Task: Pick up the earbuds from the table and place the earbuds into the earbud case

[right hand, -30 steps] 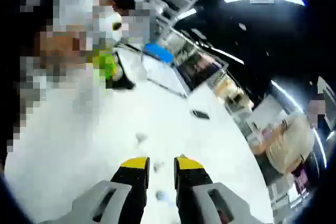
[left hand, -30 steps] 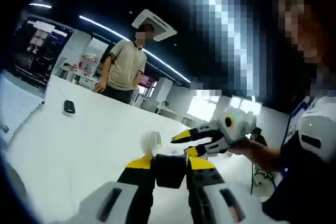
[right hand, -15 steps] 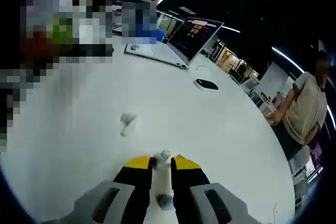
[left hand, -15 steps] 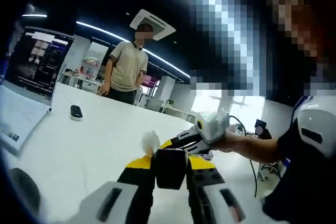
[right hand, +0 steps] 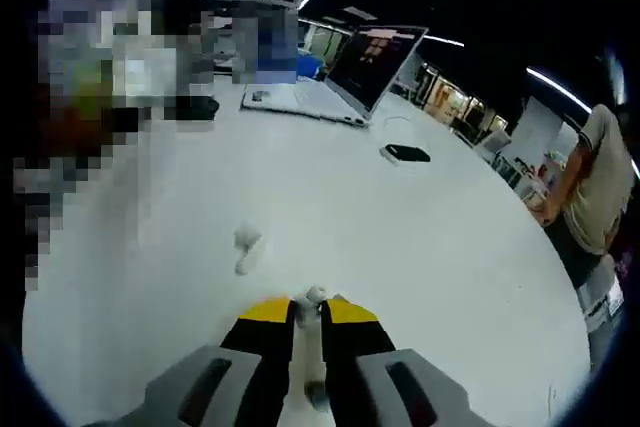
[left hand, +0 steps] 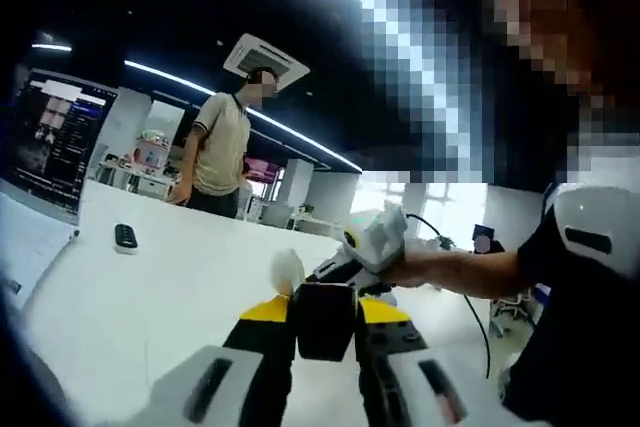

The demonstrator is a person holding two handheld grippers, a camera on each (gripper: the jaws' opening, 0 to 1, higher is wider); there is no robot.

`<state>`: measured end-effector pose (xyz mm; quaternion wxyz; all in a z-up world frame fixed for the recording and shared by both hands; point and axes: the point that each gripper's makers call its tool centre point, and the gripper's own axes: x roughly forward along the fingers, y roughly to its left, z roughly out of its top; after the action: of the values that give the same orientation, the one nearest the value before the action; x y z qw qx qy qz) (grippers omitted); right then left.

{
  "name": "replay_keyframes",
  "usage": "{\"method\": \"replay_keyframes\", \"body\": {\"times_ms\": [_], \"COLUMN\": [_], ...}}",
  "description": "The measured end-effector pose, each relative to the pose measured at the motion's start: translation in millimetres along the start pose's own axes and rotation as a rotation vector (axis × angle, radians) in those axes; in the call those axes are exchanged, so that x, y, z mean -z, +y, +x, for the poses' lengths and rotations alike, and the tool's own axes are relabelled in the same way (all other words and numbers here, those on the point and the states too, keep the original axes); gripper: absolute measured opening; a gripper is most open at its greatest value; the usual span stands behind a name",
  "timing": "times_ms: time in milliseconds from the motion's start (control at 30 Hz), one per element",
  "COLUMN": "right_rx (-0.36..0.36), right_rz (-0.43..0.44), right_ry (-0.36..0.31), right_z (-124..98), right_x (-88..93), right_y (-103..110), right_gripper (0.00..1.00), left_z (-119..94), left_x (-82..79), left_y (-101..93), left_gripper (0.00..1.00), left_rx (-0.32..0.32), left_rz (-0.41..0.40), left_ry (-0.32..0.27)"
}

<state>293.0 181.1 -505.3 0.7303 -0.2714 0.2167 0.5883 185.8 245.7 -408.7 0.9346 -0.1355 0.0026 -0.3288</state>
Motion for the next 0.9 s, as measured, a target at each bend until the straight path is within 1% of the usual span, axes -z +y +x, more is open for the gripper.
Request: {"method": "replay_keyframes", "body": {"times_ms": [33,100,167,200,267,300,367,400,467,500,533,600,633,700,767,833,900], "right_rx": [0.005,-0.010,-0.056,-0.077,-0.121,-0.171,-0.296,-0.370,-0.550,-0.608,-0.648,-0.623,-0.627,-0.625,-0.657,-0.667,-0.688], "right_rz": [0.011,0.079,0.204,0.254,0.359,0.444,0.656,0.779,1.057,1.134,1.188,1.161,1.160,1.131,1.142,1.148,1.169], "right_ry": [-0.018,-0.082,-0.173,-0.208,-0.310,-0.382,-0.530,-0.611,-0.777,-0.821,-0.855,-0.858,-0.858,-0.847,-0.840,-0.835,-0.827], "right_z": [-2.7,-7.6,-17.7,-21.6,-36.4,-44.2,-63.7,-75.1,-100.7,-108.3,-112.4,-109.3,-109.3,-107.4,-107.4,-106.4,-105.3], "right_x": [-3.7,-15.7,-31.6,-37.7,-54.8,-67.1,-90.7,-101.9,-121.8,-125.5,-125.2,-117.8,-117.8,-120.1,-125.6,-128.7,-132.3], "right_y": [-3.4,-2.3,3.2,4.4,3.2,7.4,13.2,13.7,10.8,9.0,9.3,12.8,16.0,28.6,41.4,49.4,59.8], "right_gripper": [0.10,0.10,0.10,0.10,0.10,0.10,0.10,0.10,0.10,0.10,0.10,0.10,0.10,0.10,0.10,0.10,0.10], "left_z": [0.4,1.7,2.9,3.6,4.8,5.4,7.1,8.6,13.6,15.4,18.2,24.3,27.3,32.5,35.6,36.7,37.4], "left_x": [-0.6,-2.2,-3.1,-3.3,-3.4,-4.3,-7.6,-9.8,-15.0,-16.3,-17.2,-17.7,-18.3,-17.4,-16.6,-14.2,-11.5], "left_y": [0.8,0.0,-1.2,-1.5,-0.8,0.6,2.6,2.9,3.2,2.4,0.3,-4.3,-6.1,-9.7,-12.3,-13.0,-11.0], "left_gripper": [0.25,0.25,0.25,0.25,0.25,0.25,0.25,0.25,0.25,0.25,0.25,0.25,0.25,0.25,0.25,0.25,0.25], "left_rx": [-0.006,-0.004,0.003,0.004,0.002,-0.002,-0.006,-0.006,-0.020,-0.023,-0.021,-0.012,-0.010,-0.007,-0.005,-0.003,-0.015], "left_rz": [0.000,-0.004,-0.002,0.001,0.013,0.021,0.027,0.033,0.070,0.088,0.118,0.158,0.184,0.216,0.261,0.272,0.294], "left_ry": [-0.005,-0.021,-0.031,-0.034,-0.032,-0.036,-0.055,-0.070,-0.109,-0.119,-0.127,-0.138,-0.146,-0.149,-0.154,-0.155,-0.147]}}
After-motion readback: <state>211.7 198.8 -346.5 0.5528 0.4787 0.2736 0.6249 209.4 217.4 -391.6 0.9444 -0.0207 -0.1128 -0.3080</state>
